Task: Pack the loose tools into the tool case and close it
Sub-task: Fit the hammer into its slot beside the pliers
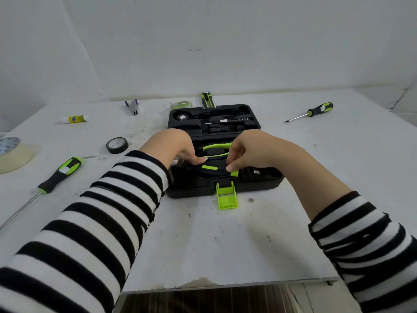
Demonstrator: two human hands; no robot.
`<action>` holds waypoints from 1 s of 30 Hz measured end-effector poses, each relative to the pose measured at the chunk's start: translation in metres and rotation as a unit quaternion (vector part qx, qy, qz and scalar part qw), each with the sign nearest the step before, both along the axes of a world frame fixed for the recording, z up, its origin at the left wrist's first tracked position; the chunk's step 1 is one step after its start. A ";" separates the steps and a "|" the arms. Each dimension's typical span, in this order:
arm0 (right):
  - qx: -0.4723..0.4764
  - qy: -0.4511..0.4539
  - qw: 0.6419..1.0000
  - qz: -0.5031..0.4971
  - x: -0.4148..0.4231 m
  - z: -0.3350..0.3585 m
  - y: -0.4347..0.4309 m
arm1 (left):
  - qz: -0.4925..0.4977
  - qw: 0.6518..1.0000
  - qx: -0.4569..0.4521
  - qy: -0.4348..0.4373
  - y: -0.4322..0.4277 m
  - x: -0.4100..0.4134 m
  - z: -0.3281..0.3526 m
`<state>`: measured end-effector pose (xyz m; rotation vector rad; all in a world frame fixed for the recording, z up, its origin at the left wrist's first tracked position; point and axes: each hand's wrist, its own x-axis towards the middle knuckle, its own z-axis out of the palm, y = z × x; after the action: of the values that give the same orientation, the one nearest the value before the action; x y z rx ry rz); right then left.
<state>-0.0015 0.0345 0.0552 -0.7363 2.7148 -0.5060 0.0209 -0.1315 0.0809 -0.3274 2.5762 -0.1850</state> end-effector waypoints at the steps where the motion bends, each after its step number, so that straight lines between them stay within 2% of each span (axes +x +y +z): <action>1: 0.017 -0.002 1.000 0.000 -0.001 0.002 -0.003 | -0.002 1.000 -0.012 0.000 0.000 0.000 0.000; 5: 0.137 0.004 0.991 -0.014 -0.006 0.017 -0.019 | -0.007 1.000 -0.022 0.008 0.001 0.002 -0.001; 10: 0.296 0.025 0.955 -0.009 -0.005 0.027 -0.047 | -0.009 1.000 -0.020 0.002 0.003 0.003 0.000; 16: 0.361 0.028 0.932 -0.006 -0.004 0.028 -0.059 | -0.041 0.998 -0.035 0.017 0.001 0.003 -0.003; 19: 0.328 0.018 0.943 -0.043 -0.002 0.028 -0.064 | -0.030 0.999 -0.007 0.043 -0.004 0.004 -0.005; 22: 0.282 0.056 0.955 -0.070 -0.001 0.025 -0.072 | 0.014 0.992 0.094 0.079 -0.016 0.004 -0.016; 24: 0.271 0.067 0.957 -0.076 -0.001 0.026 -0.073 | 0.056 0.975 0.181 0.111 -0.032 0.006 -0.026; 27: 0.291 0.028 0.954 -0.062 -0.002 0.030 -0.068 | 0.150 0.914 0.352 0.134 -0.061 0.013 -0.037; 30: 0.356 0.012 0.934 -0.038 -0.004 0.032 -0.066 | 0.173 0.866 0.450 0.131 -0.076 0.019 -0.041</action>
<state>-0.0060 -0.0319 0.0870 -0.4301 2.6536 0.4717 0.0404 -0.2080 0.0399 -0.4520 2.4728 1.2273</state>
